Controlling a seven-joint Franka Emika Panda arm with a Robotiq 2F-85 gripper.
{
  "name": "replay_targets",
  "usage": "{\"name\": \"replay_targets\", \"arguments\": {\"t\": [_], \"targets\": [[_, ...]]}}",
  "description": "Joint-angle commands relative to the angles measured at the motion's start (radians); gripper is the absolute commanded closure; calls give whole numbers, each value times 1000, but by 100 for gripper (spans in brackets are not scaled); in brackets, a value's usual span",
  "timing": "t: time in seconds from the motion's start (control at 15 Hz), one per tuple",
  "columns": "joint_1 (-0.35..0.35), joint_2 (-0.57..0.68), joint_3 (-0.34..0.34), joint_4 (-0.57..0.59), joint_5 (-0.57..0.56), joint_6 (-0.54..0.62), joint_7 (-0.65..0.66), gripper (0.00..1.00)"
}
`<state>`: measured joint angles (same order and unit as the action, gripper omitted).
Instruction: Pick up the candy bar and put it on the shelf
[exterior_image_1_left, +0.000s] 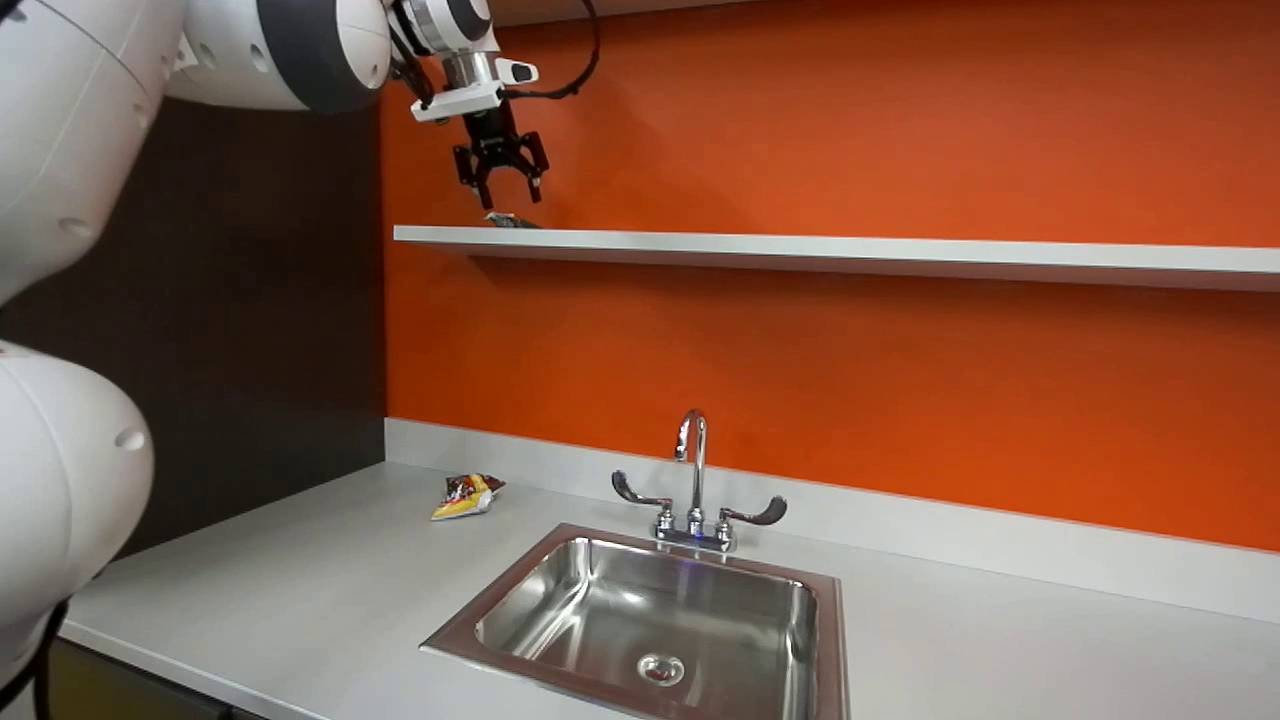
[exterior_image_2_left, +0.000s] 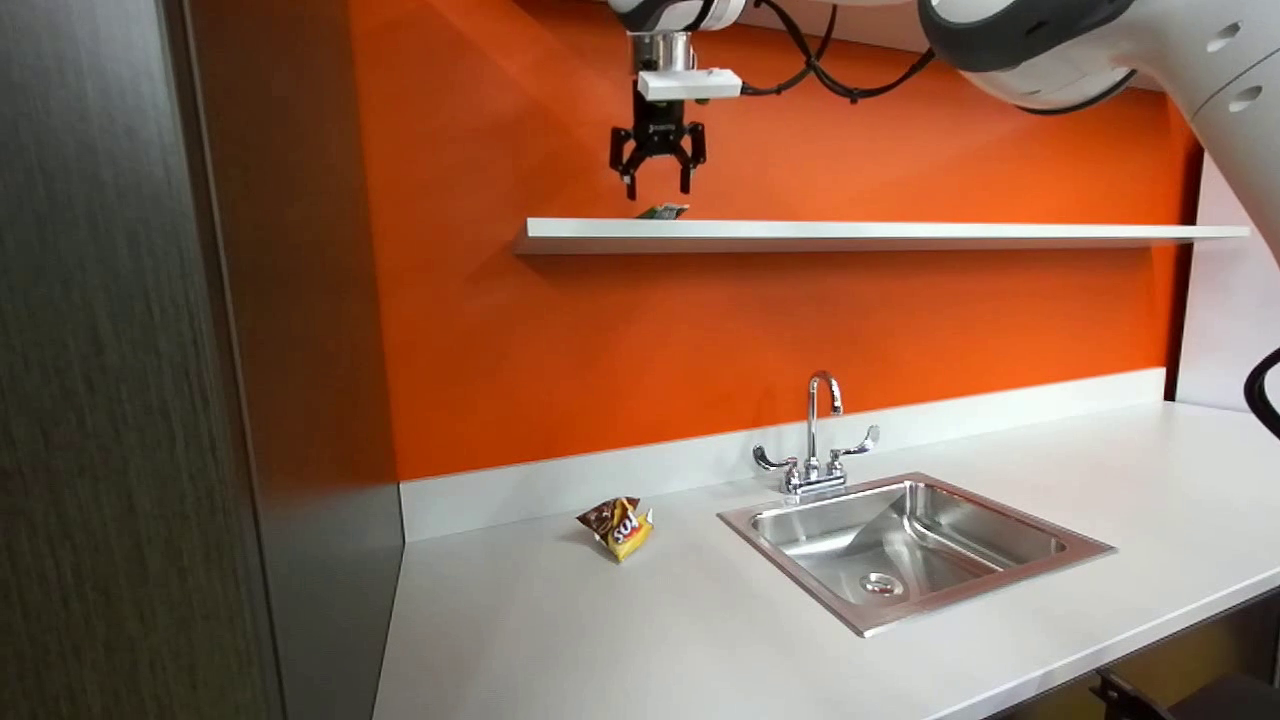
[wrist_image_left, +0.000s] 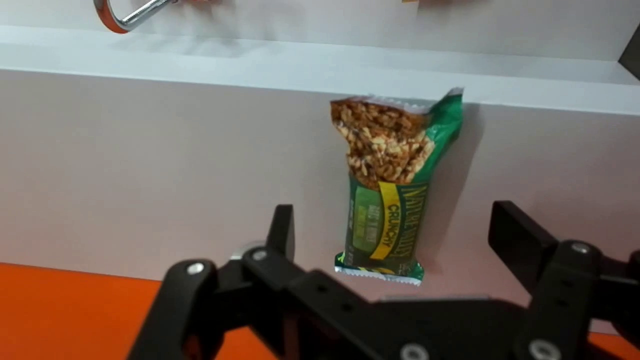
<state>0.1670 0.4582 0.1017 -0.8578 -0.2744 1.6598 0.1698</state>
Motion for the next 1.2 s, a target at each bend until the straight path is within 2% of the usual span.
{"name": "replay_targets", "arguments": {"t": [0.0, 0.73, 0.93, 1.13], "targets": [[-3, -134, 9, -142, 4, -18, -17, 0], [-15, -535, -6, -680, 65, 31, -55, 0], [-11, -628, -25, -841, 101, 66, -72, 0], [-34, -708, -21, -1000, 136, 123, -88, 0]]}}
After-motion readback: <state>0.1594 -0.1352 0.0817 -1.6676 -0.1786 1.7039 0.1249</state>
